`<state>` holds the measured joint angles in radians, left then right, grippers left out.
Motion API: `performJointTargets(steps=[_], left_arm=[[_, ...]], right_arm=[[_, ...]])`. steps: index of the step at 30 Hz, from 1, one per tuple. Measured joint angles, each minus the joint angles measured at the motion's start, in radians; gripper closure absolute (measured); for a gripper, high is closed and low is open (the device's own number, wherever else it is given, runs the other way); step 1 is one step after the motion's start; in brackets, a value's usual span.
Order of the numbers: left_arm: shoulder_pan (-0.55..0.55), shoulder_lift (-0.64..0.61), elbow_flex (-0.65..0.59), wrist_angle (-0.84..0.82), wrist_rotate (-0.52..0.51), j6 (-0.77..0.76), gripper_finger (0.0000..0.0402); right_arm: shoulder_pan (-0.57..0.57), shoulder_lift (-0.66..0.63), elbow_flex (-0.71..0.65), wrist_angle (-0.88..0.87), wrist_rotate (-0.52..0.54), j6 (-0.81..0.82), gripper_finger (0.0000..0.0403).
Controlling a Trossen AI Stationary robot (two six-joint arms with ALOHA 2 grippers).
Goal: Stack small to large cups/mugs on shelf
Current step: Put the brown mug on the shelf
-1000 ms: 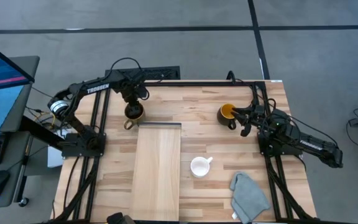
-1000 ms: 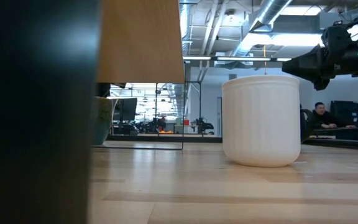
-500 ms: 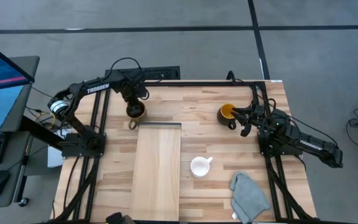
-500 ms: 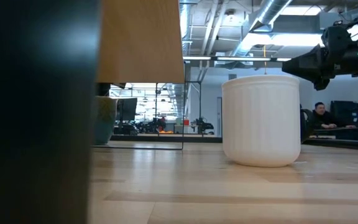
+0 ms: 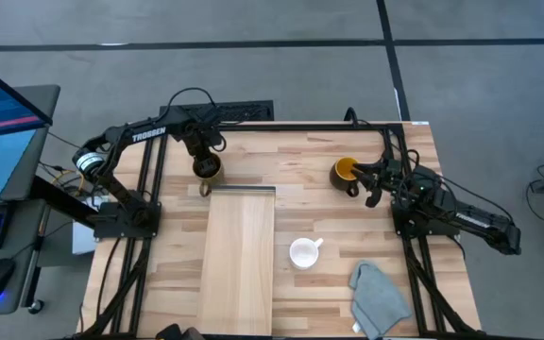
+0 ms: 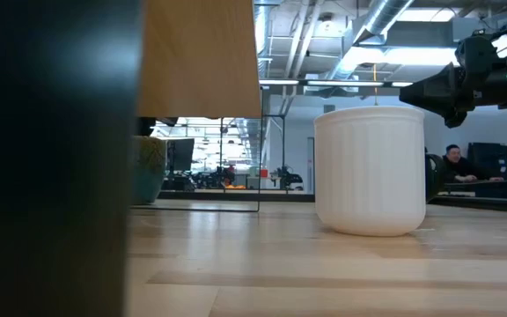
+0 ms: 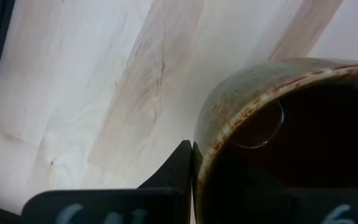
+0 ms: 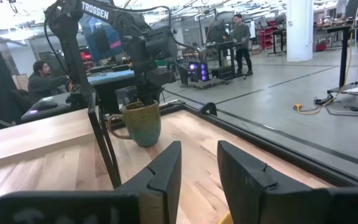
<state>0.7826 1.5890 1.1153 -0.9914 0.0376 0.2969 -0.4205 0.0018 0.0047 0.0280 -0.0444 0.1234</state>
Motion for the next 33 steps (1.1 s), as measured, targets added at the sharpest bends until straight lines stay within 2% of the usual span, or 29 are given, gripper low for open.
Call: performJointTargets(steps=[11, 17, 25, 28, 33], left_arm=[[0.000, -0.006, -0.001, -0.088, 0.006, -0.018, 0.0380], [0.000, -0.067, -0.001, -0.095, 0.003, -0.015, 0.0380], [0.000, -0.215, -0.001, -0.137, -0.025, -0.047, 0.0380], [0.000, -0.292, -0.001, -0.152, -0.070, -0.068, 0.0380], [0.000, -0.430, -0.001, -0.154, -0.069, -0.116, 0.0380]], right_arm=[[0.000, 0.000, 0.000, -0.010, 0.000, 0.000, 0.0276], [0.000, 0.000, 0.000, -0.010, 0.000, 0.000, 0.0276], [0.000, 0.000, 0.000, -0.010, 0.000, 0.000, 0.0276], [0.000, 0.000, 0.000, -0.010, 0.000, 0.000, 0.0276], [0.000, 0.000, 0.000, -0.010, 0.000, 0.000, 0.0276]])
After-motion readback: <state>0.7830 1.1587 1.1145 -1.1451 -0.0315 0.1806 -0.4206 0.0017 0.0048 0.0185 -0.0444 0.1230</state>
